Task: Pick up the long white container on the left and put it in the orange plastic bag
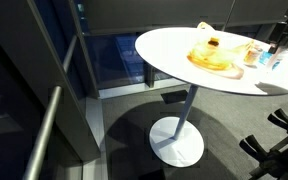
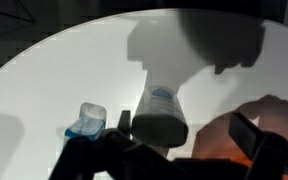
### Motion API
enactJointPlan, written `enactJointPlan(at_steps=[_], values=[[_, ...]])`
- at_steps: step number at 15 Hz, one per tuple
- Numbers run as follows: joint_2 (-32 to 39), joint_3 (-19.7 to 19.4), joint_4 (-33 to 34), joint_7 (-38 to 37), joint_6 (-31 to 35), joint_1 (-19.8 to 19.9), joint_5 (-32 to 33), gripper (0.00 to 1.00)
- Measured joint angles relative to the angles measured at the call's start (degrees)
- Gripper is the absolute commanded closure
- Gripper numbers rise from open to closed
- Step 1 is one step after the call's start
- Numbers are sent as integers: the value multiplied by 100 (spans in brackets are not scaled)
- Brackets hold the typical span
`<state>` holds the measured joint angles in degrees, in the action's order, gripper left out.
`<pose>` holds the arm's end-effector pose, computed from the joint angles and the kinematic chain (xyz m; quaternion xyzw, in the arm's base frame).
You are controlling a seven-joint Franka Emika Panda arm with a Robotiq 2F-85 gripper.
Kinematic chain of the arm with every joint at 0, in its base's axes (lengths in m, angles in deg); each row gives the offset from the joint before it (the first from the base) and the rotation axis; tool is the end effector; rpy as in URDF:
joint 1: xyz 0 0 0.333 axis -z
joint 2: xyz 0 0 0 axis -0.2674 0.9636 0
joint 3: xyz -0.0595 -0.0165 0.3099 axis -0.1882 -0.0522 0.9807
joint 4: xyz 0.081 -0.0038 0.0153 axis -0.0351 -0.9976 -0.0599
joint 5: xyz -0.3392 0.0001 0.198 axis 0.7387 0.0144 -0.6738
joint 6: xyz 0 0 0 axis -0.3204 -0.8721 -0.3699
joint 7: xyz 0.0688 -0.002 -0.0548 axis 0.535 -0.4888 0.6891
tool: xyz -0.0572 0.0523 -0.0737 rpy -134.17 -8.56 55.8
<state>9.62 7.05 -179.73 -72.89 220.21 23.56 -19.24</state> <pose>0.4283 -0.1474 0.2865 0.9881 -0.1387 -0.0627 0.0242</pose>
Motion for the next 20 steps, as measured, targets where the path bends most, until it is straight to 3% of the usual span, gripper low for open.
enactJointPlan(at_steps=[11, 13, 17, 19, 20], values=[[-19, -10, -2, -380, 2, 115, -447, 0], [-19, -21, 3, -380, 12, 147, -473, 26], [-19, -30, 4, -386, 47, 200, -473, 60], [-19, -32, 6, -389, 54, 223, -473, 73], [-22, -33, 13, -390, 57, 232, -473, 73]])
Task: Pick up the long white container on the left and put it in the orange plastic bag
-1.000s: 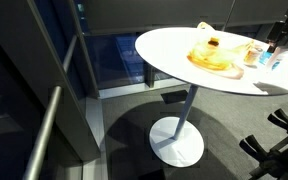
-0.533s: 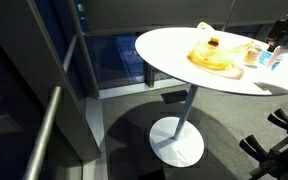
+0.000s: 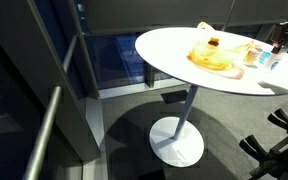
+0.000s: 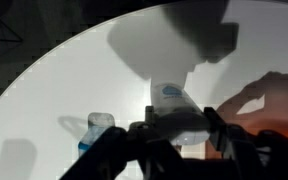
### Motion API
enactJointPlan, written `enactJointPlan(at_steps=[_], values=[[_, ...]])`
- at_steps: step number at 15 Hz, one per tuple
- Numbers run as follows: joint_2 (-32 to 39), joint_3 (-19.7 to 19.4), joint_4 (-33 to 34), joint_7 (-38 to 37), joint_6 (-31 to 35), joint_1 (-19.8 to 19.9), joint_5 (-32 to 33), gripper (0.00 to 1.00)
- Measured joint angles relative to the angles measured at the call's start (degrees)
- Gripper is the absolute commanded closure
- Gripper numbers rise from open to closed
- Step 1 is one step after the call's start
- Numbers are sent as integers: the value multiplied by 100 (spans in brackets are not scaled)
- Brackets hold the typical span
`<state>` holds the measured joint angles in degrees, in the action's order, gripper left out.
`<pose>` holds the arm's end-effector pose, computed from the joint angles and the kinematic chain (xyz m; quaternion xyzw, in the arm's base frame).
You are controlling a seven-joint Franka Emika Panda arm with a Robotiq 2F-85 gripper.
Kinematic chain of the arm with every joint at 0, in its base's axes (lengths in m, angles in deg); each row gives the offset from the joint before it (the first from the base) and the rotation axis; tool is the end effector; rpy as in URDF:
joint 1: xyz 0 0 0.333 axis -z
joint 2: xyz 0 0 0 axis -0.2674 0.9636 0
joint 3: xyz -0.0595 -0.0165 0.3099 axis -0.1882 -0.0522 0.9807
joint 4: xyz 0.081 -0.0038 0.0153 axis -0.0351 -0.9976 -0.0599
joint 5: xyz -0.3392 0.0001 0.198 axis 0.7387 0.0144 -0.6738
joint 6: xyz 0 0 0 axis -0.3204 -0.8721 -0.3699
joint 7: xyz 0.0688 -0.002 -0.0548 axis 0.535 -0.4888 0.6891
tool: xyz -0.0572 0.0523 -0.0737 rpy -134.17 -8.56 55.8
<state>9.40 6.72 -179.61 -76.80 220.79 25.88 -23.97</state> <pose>0.4233 -0.1667 0.2898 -0.9730 0.2251 0.0508 0.0019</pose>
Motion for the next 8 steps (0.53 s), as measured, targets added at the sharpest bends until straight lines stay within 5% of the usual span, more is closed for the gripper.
enactJointPlan(at_steps=[8], values=[[-458, 27, 141, 0, -74, 10, 3, 73]])
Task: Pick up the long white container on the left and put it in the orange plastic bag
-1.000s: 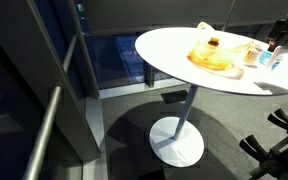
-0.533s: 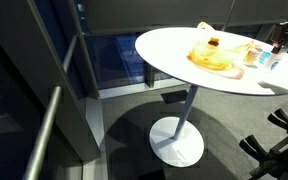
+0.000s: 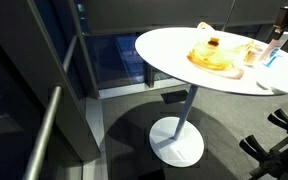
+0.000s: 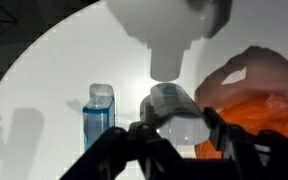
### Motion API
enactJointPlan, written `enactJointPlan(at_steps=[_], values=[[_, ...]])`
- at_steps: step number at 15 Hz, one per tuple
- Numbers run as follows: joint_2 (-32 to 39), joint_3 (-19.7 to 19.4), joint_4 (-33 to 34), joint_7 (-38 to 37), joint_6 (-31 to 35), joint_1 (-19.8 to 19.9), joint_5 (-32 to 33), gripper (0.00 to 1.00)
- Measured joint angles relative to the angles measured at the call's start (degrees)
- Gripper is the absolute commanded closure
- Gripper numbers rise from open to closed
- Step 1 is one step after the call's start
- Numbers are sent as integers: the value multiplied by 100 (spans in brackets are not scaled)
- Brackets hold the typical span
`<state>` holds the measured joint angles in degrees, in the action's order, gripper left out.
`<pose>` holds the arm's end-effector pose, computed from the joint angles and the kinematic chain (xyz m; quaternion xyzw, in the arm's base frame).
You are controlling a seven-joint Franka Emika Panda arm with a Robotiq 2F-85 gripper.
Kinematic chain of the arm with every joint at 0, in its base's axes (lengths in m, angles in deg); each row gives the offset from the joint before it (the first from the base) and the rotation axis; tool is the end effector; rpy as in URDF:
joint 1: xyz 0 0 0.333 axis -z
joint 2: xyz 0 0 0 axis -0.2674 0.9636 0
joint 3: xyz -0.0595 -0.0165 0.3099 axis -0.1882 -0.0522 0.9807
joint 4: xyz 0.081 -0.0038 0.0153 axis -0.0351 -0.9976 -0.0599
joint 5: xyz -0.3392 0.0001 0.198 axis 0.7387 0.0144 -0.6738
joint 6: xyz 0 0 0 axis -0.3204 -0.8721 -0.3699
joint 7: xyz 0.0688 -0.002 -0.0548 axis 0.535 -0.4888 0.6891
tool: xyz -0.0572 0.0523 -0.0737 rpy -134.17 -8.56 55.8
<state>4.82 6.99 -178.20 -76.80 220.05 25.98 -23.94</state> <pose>0.4319 -0.1684 0.3346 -0.9746 0.2239 0.0052 0.0023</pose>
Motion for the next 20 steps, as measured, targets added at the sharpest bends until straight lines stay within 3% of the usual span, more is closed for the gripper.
enactJointPlan(at_steps=[10, 20], values=[[-270, 226, 1278, 0, -1092, -151, -5, 73], [596, 671, 2033, 8, -1187, -663, -51, 73]])
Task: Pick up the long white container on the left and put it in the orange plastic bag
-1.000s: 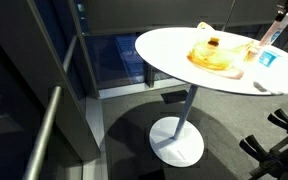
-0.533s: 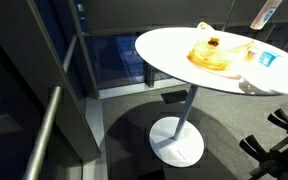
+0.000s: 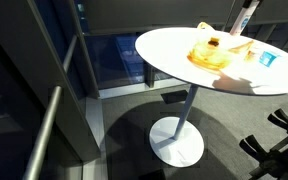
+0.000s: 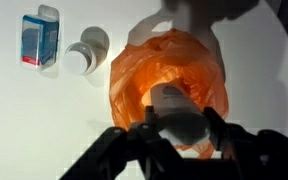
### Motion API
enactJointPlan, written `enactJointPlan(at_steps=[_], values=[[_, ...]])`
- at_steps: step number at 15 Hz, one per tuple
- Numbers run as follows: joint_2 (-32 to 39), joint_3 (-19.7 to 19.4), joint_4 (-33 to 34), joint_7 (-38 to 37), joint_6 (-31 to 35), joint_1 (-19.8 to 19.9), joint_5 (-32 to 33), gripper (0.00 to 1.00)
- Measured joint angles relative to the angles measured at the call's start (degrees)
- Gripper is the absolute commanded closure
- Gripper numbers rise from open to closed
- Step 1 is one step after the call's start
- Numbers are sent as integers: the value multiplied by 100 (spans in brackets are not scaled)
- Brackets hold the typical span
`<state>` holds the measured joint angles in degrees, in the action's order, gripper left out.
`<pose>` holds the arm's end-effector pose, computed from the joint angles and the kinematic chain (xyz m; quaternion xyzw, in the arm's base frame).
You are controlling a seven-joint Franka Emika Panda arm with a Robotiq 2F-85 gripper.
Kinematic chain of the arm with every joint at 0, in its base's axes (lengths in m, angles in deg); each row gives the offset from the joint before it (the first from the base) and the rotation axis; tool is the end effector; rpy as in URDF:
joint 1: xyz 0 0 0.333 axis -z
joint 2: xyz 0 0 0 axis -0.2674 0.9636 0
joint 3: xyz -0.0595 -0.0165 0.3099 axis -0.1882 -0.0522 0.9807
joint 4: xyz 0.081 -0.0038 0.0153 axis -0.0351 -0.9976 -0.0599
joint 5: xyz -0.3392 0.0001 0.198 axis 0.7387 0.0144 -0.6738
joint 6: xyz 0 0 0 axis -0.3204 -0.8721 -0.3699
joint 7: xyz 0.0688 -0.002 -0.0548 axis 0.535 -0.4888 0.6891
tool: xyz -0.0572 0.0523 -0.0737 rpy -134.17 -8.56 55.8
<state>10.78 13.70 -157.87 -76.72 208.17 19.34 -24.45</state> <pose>0.5386 -0.0762 0.4214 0.9934 -0.1136 0.0170 0.0070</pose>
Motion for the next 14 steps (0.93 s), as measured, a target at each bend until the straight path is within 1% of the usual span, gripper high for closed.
enactJointPlan(at_steps=[5, 9, 14], values=[[615, 16, 254, 59, -1, -12, -15, 73], [1096, 18, 494, 254, -5, -12, -194, 73], [1542, 67, 836, 377, -7, -12, -211, 73]])
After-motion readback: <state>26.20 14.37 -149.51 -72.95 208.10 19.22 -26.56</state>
